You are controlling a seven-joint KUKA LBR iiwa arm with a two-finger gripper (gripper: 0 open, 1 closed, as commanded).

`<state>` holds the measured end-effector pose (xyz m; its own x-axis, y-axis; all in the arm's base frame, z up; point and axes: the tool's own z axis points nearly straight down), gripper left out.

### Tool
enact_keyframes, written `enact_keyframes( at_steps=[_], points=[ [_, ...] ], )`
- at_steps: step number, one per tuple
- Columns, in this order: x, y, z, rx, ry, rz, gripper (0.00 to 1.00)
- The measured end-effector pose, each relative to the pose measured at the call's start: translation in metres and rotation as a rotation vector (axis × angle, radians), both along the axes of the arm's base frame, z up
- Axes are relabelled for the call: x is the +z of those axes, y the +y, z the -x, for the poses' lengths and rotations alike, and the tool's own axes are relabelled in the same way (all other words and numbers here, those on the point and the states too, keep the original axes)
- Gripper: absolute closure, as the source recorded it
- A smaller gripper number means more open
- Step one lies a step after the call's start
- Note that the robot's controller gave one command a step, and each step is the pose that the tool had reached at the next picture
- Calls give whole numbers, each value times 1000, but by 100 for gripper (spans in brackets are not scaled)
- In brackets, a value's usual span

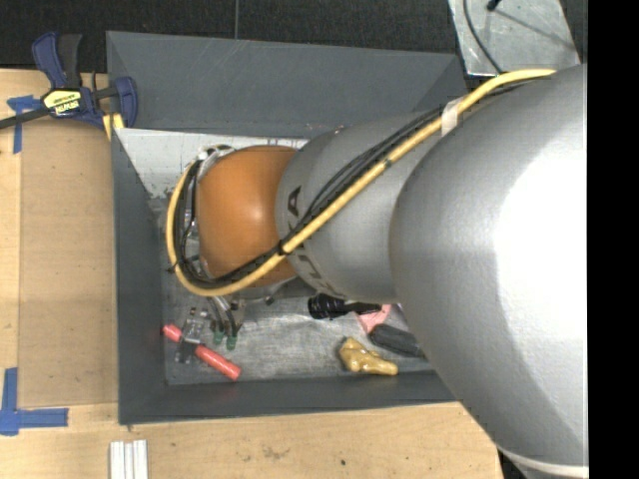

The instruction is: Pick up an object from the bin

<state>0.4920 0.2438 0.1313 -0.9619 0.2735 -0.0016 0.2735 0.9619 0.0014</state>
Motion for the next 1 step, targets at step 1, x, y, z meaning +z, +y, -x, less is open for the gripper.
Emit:
enact_keyframes(
  at_steps=[1],
  points=[
    [-62, -16, 5, 41, -4, -1, 0]
  ],
)
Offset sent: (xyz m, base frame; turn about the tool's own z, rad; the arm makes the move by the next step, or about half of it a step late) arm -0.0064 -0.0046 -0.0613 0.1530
